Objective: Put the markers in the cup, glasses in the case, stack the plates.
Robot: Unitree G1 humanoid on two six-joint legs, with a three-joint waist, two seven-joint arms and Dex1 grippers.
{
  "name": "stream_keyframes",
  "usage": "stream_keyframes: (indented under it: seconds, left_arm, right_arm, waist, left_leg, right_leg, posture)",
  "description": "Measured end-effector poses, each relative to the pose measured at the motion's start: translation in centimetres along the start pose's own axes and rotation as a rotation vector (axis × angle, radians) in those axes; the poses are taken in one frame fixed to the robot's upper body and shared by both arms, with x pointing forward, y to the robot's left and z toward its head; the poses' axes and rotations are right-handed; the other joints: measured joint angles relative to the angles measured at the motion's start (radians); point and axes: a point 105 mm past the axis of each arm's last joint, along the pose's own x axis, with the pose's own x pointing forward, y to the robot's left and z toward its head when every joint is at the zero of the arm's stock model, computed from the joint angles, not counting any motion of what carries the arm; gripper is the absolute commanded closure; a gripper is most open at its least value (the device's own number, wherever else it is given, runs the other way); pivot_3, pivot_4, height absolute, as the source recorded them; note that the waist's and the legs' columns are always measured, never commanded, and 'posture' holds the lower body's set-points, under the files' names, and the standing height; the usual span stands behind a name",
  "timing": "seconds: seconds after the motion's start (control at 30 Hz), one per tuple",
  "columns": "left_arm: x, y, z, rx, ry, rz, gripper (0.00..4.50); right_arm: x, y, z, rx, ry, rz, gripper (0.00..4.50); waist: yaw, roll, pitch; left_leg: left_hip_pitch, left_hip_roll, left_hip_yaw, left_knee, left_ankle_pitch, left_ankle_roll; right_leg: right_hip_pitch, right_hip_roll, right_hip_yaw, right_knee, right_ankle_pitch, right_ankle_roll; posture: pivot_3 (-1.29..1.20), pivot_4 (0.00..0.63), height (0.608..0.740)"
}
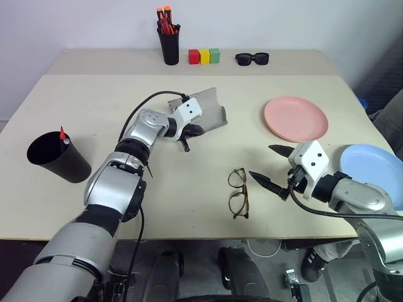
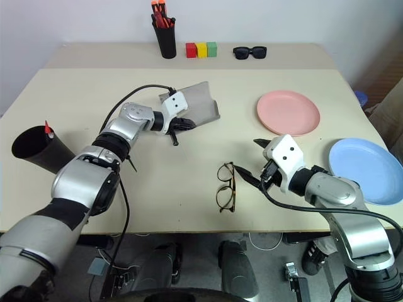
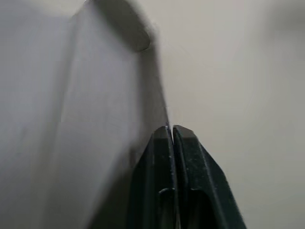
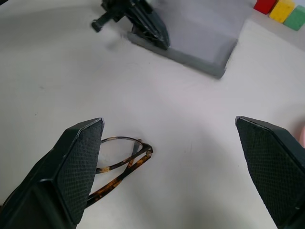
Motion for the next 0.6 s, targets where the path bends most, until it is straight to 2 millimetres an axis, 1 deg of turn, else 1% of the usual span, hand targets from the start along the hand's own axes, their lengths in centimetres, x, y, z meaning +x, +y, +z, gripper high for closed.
stream_keyframes:
  seconds: [0.07, 0.13, 0.2, 0.27, 0.3, 0.37, 0.43, 0.53, 0.6]
  left_arm:
    - [-1.3, 0.2, 0.3, -0.001, -0.045, -0.034, 4.45]
    - [-2.9, -0.1, 0.5, 0.003, -0.087, -0.095, 4.45]
    - [-4.8, -1.2, 0.3, 0.014, -0.112, -0.182, 4.45]
    - [-6.6, -2.8, -1.0, 0.062, -0.064, -0.247, 4.45]
    - [-7.2, -3.4, -1.7, 0.076, -0.035, -0.263, 4.45]
    - [-8.2, -4.6, -2.2, 0.069, 0.003, -0.291, 4.45]
    - [-8.8, -5.8, -1.9, 0.049, -0.002, -0.326, 4.45]
    - [-8.5, -6.3, -0.7, 0.042, -0.038, -0.318, 4.45]
    - [-7.7, -5.6, -0.3, -0.009, -0.058, -0.266, 3.92]
  right_arm:
    - [0.2, -0.1, 0.2, -0.005, -0.005, 0.009, 0.00]
    - [0.3, 0.0, 0.3, -0.009, -0.009, 0.021, 0.00]
    - [0.5, 0.2, 0.4, -0.011, -0.012, 0.037, 0.00]
    - [0.7, 0.4, 0.4, -0.009, -0.011, 0.053, 0.00]
    - [0.8, 0.3, 0.3, -0.006, -0.008, 0.054, 0.00]
    - [0.9, 0.4, 0.3, -0.005, -0.009, 0.063, 0.00]
    - [1.2, 0.7, 0.3, -0.004, -0.011, 0.079, 0.00]
    - [1.6, 1.0, 0.4, -0.004, -0.020, 0.100, 0.00]
    - [1.8, 1.1, 0.6, -0.009, -0.029, 0.108, 0.00]
  waist:
    - [0.000, 0.000, 0.000]
    - [0.000, 0.000, 0.000]
    - [-0.003, 0.001, 0.000]
    - [-0.004, 0.001, 0.000]
    - [-0.001, 0.001, 0.000]
    - [0.003, 0.001, 0.000]
    - [0.009, 0.001, 0.000]
    - [0.011, 0.001, 0.000]
    - [0.007, 0.001, 0.000]
  left_leg:
    - [0.000, 0.000, 0.000, 0.000, 0.000, 0.000]
    - [0.000, 0.000, 0.000, -0.001, 0.000, 0.000]
    - [0.000, 0.000, 0.000, -0.001, 0.000, 0.000]
    - [0.000, 0.001, 0.000, -0.002, 0.000, 0.000]
    - [0.000, 0.001, 0.000, -0.002, 0.000, 0.000]
    - [0.000, 0.001, -0.001, -0.001, 0.000, 0.000]
    - [0.000, 0.001, -0.001, 0.001, 0.000, 0.000]
    - [0.001, 0.001, -0.001, 0.004, 0.000, 0.000]
    - [0.002, 0.001, -0.001, 0.005, 0.000, 0.000]
  right_leg:
    - [0.000, 0.000, 0.000, 0.000, 0.000, 0.000]
    - [0.000, 0.000, 0.000, 0.000, 0.000, 0.000]
    - [0.000, -0.001, 0.000, 0.000, 0.000, 0.000]
    - [0.000, -0.001, 0.000, 0.000, 0.000, 0.000]
    - [0.000, -0.001, 0.000, 0.001, 0.000, -0.001]
    - [0.000, 0.000, 0.000, 0.001, 0.000, -0.001]
    - [0.002, -0.001, -0.001, 0.001, 0.000, -0.001]
    - [0.004, -0.001, -0.001, 0.000, -0.002, -0.004]
    - [0.005, -0.001, -0.001, 0.000, -0.002, -0.004]
  posture:
    - [0.00, 0.150, 0.740]
    - [0.00, 0.150, 0.740]
    - [0.00, 0.150, 0.740]
    - [0.00, 0.150, 0.740]
    - [0.00, 0.150, 0.740]
    - [0.00, 0.150, 0.740]
    - [0.00, 0.150, 0.740]
    - [0.00, 0.150, 0.740]
    - [0.00, 0.150, 0.740]
